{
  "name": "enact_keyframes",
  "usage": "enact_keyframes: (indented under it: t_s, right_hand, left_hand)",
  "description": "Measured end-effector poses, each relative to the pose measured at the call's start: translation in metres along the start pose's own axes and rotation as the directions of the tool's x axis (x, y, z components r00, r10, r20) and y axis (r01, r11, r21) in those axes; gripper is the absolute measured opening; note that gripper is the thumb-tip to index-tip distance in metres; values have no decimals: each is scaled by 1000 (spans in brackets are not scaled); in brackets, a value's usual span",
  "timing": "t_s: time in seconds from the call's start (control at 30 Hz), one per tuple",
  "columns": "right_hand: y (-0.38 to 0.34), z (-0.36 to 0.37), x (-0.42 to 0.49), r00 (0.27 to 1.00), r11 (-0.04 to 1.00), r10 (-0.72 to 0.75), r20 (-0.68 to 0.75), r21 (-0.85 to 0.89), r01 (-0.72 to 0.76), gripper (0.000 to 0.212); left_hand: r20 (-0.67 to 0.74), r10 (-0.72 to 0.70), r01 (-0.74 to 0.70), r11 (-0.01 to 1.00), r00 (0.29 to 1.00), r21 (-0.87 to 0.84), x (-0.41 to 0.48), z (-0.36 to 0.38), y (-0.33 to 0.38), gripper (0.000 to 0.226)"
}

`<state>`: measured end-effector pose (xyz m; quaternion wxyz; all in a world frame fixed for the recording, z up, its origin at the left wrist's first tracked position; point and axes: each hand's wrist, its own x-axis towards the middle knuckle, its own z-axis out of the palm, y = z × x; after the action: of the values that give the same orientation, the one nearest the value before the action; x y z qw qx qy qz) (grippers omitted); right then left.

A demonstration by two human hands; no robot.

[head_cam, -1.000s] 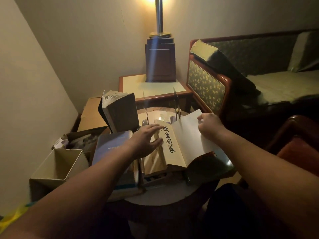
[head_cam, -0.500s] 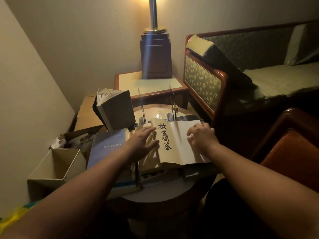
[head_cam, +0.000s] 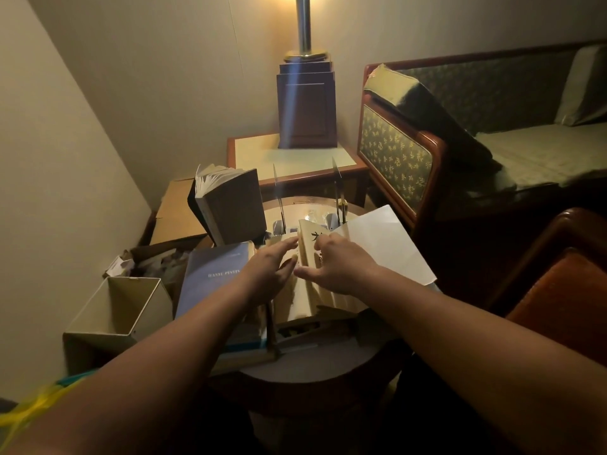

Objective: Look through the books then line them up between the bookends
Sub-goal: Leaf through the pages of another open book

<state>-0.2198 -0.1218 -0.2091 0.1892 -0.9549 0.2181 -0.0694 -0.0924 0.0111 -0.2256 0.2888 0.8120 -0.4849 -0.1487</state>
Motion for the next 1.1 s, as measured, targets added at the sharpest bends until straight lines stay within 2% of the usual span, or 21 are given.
enact_keyframes:
  t_s: [0.07, 0.17, 0.3, 0.43, 0.6, 0.83, 0.93, 1.1]
  right_hand:
    - [-2, 0, 0, 1000, 1000, -5, -6, -15, 5, 63]
    - [-1, -7, 1, 998, 998, 32, -51, 55, -29, 50]
    - [5, -26, -1, 994, 989, 76, -80, 136, -64, 51]
    - [18, -40, -7, 988, 989, 101, -114, 118, -88, 50]
    - [40, -40, -14, 972, 978, 197, -128, 92, -186, 44]
    - [64, -26, -19, 961, 965, 258, -103, -22, -262, 41]
    - [69, -18, -18, 959, 961, 258, -115, -73, -267, 33]
    - [71, -9, -19, 963, 964, 264, -57, -10, -265, 15]
  left_hand:
    - [-2, 4, -4, 1000, 1000, 6, 0, 2, 1, 51]
    - [-31, -2, 3, 1000, 1000, 25, 2, 5, 5, 48]
    - [-20, 43, -41, 996, 999, 80, 8, 8, 2, 43]
    - [-3, 58, -57, 989, 998, 137, 10, 13, 8, 42]
    - [55, -3, -11, 968, 999, 251, 11, 17, 17, 46]
    - [95, -23, -5, 960, 995, 280, 17, 20, 13, 48]
    - [119, -38, -2, 950, 992, 314, 19, 22, 11, 50]
    - [141, -47, -3, 942, 989, 336, 21, 23, 7, 51]
